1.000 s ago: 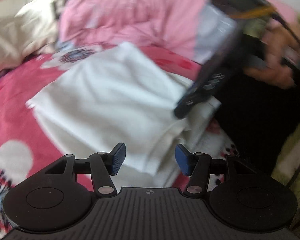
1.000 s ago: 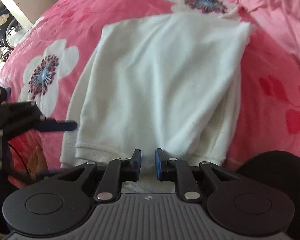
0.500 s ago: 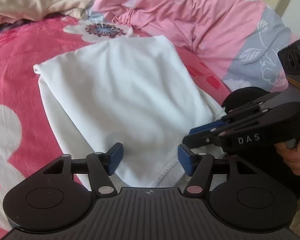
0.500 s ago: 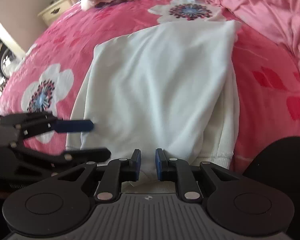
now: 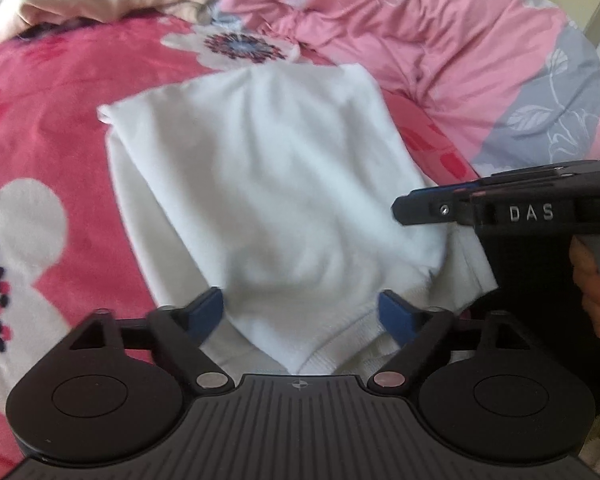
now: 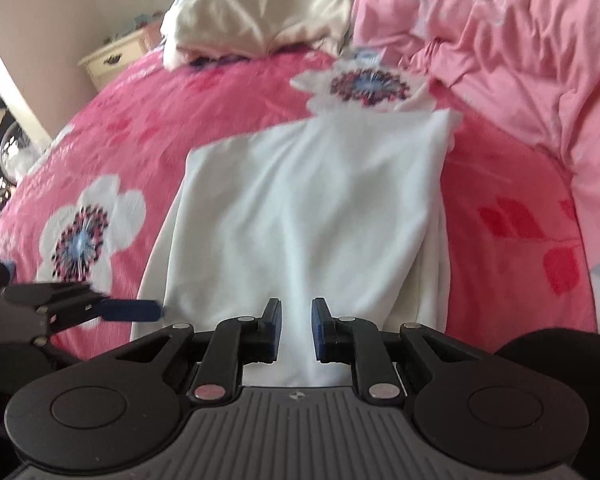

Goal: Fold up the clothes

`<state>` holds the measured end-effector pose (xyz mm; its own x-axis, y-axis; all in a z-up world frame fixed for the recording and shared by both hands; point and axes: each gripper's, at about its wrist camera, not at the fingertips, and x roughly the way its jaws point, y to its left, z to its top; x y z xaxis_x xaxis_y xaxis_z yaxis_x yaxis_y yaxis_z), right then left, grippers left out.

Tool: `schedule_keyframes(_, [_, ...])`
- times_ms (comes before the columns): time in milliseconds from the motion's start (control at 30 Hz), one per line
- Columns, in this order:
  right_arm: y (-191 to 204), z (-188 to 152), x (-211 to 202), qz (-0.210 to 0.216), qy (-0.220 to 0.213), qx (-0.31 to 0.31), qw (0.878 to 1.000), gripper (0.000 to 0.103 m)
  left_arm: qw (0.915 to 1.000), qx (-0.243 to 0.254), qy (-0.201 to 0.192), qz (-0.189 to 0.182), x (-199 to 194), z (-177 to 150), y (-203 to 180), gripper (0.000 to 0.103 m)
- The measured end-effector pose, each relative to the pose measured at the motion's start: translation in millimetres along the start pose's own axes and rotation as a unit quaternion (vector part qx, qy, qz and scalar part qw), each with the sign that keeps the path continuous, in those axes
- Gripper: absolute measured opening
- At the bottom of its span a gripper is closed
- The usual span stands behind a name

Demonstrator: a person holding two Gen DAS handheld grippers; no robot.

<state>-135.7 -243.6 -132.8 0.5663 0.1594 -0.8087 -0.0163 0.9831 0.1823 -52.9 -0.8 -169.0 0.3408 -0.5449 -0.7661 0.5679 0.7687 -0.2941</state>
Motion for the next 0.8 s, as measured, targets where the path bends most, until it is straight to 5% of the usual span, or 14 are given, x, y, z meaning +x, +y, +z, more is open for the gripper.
schedule_keyframes(200, [-10,-3,-4,0.000,-0.014,0.018,1.000,0.025,0.9996,0.000,-0.029,-0.003,-14,2,-2,0.101])
schedule_keyframes(800, [-15,16,-12,-0.026,-0.039,0.002,0.999,0.037,0.9998,-0.013,-0.016,-0.002,5,33,5,0.102])
